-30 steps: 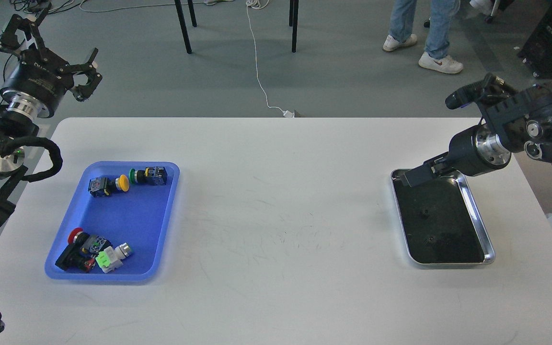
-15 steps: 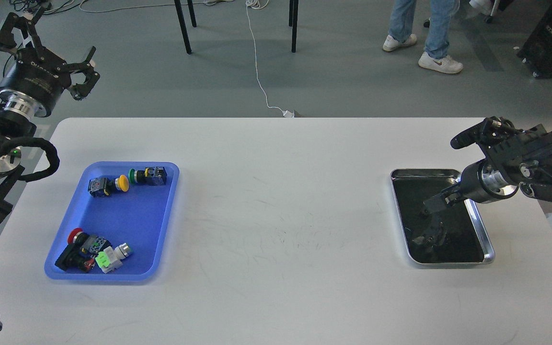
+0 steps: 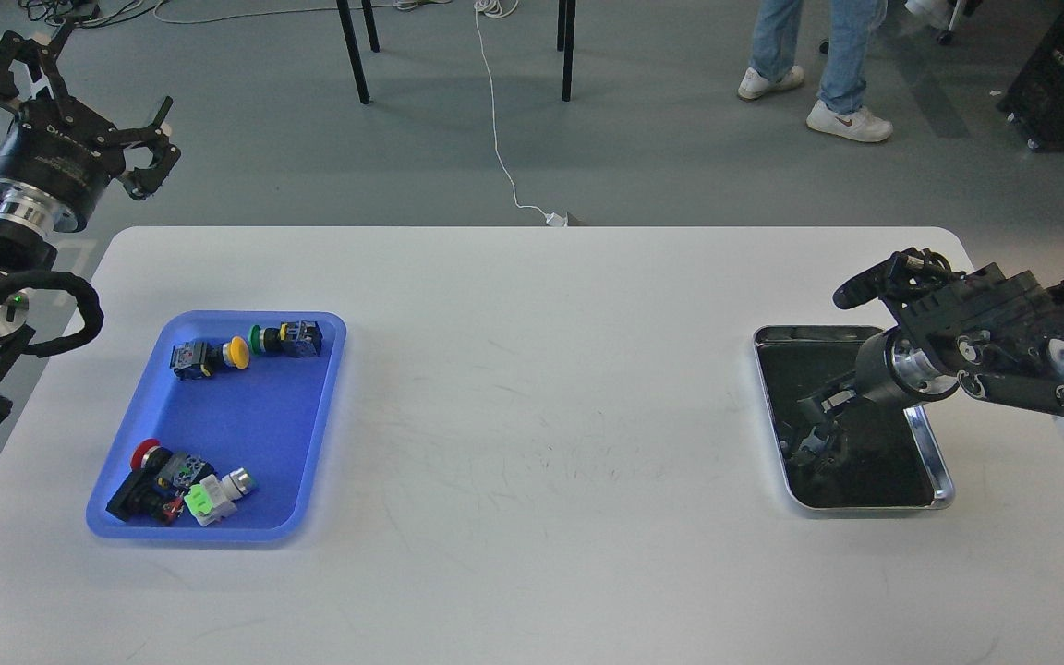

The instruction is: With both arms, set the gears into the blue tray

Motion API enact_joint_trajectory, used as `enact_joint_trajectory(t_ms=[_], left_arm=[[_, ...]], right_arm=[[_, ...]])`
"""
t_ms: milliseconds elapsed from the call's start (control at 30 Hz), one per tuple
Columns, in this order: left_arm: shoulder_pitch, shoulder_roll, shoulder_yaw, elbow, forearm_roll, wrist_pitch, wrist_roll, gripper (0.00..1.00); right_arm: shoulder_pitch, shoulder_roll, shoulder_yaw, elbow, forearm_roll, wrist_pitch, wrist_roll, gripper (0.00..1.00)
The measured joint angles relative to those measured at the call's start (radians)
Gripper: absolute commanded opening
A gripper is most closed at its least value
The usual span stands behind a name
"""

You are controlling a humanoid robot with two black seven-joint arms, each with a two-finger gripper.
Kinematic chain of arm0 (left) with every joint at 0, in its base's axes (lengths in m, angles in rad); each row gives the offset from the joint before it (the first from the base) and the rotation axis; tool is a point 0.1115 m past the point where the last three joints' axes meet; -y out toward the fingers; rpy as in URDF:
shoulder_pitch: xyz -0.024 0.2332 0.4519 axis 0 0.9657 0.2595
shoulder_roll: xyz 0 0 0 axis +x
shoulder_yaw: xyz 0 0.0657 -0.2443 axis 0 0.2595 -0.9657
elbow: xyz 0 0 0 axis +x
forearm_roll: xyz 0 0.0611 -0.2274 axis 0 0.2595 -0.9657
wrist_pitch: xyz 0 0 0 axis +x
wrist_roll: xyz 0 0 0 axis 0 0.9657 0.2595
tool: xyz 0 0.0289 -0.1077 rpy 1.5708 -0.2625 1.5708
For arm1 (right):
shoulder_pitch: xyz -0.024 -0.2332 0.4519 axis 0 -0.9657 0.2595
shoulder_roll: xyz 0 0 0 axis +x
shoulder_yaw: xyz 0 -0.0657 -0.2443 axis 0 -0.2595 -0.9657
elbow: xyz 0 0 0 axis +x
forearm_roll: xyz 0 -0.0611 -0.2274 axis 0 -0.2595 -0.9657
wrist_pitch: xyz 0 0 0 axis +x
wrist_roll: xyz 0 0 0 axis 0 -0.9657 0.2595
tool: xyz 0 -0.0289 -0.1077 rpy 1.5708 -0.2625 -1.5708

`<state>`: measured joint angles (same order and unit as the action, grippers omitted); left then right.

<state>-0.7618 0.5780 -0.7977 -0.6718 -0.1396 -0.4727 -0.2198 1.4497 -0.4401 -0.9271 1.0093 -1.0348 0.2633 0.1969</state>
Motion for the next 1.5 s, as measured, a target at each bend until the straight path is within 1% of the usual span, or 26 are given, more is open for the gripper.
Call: enact_joint_trajectory(t_ms=[67, 200, 367, 467, 568, 868, 1135, 1235, 1335, 1402, 1502], left_arm=[[0.0, 0.002, 0.001, 0.0, 0.0, 0.0, 0.0, 0.98], [0.0, 0.008, 0.001, 0.0, 0.0, -0.001, 0.0, 0.98], [0.002, 0.015, 0.002, 0.0, 0.0, -0.001, 0.002, 0.98], [0.002, 0.015, 0.002, 0.0, 0.0, -0.001, 0.002, 0.98], [0.002, 0.015, 0.002, 0.0, 0.0, -0.001, 0.003, 0.98], [0.001, 0.026, 0.001, 0.002, 0.0, 0.0, 0.005, 0.98], [-0.001, 0.037, -0.001, 0.001, -0.001, -0.001, 0.0, 0.98], [-0.001, 0.048, -0.002, 0.001, -0.001, -0.001, -0.001, 0.98], [-0.001, 0.051, -0.005, 0.001, -0.002, -0.001, -0.003, 0.98], [-0.001, 0.052, -0.009, 0.001, -0.005, -0.001, -0.005, 0.98], [-0.001, 0.053, -0.013, 0.001, -0.007, 0.0, -0.007, 0.98]], right_arm=[[-0.007, 0.001, 0.007, 0.002, 0.006, 0.002, 0.001, 0.58], [-0.022, 0.002, 0.012, 0.002, 0.018, 0.005, 0.0, 0.5], [-0.039, 0.002, 0.013, -0.004, 0.019, 0.005, -0.003, 0.48], [-0.044, 0.007, 0.014, -0.009, 0.019, 0.004, -0.003, 0.43], [-0.047, 0.017, 0.014, -0.02, 0.019, 0.004, -0.002, 0.33], [-0.045, 0.016, 0.015, -0.028, 0.016, 0.004, 0.003, 0.21], [-0.018, -0.01, 0.013, -0.014, 0.007, 0.004, 0.008, 0.19], [0.038, -0.023, 0.015, 0.005, 0.012, 0.004, 0.009, 0.2], [0.114, -0.027, 0.05, 0.061, 0.018, 0.004, 0.009, 0.21], [0.148, -0.013, 0.086, 0.094, 0.017, 0.004, 0.009, 0.21], [0.166, 0.057, 0.118, 0.112, 0.019, -0.01, 0.009, 0.2]])
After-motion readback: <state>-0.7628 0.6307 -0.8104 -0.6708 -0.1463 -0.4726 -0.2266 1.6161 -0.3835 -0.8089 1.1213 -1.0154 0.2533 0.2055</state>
